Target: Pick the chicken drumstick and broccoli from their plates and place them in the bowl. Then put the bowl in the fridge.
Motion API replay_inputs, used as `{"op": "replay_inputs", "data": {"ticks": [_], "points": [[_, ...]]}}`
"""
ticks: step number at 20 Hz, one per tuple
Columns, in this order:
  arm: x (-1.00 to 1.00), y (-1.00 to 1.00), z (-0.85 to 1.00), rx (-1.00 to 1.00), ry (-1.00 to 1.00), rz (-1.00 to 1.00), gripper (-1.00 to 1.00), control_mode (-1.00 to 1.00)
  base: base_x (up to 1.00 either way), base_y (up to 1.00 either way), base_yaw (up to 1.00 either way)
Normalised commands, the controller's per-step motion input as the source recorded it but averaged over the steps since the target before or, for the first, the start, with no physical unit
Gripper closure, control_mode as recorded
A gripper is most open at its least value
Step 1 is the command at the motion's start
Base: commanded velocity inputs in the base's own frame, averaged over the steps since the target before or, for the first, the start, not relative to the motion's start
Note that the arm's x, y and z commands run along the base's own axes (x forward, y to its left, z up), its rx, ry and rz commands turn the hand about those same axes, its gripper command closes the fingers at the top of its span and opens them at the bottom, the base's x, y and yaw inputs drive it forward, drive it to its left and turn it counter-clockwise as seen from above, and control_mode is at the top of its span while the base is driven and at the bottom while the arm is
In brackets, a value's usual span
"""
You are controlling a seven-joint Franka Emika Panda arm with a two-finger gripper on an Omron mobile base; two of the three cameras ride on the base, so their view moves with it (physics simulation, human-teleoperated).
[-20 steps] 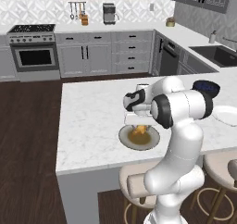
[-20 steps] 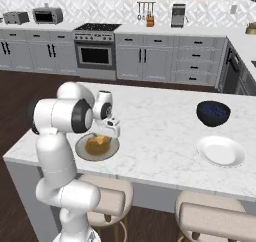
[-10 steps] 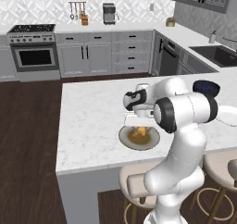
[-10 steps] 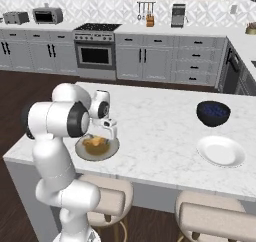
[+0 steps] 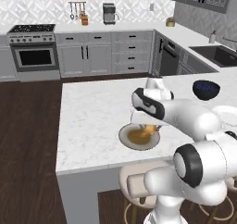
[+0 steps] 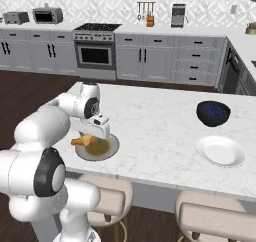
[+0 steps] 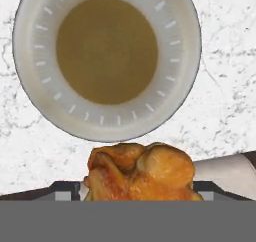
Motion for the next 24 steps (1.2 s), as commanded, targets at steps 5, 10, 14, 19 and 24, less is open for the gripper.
{"op": "replay_inputs", "data": {"ticks": [5, 10, 14, 19, 24], "points": [[-0.77, -0.01, 0.98, 0.0, -0.21, 0.01, 1.0, -1.0, 0.0, 0.0, 0.0], [-0.49, 0.0, 1.0, 0.0, -0.03, 0.0, 1.0, -1.0, 0.0, 0.0, 0.0], [-0.53, 0.0, 0.66, 0.0, -0.01, 0.0, 1.0, -1.0, 0.0, 0.0, 0.0], [-0.09, 0.0, 0.06, 0.0, -0.02, 0.0, 1.0, 1.0, -0.47, -0.15, 0.0], [0.0, 0.0, 0.0, 0.0, 0.0, 0.0, 1.0, 1.0, -0.83, -0.94, -0.01]]}}
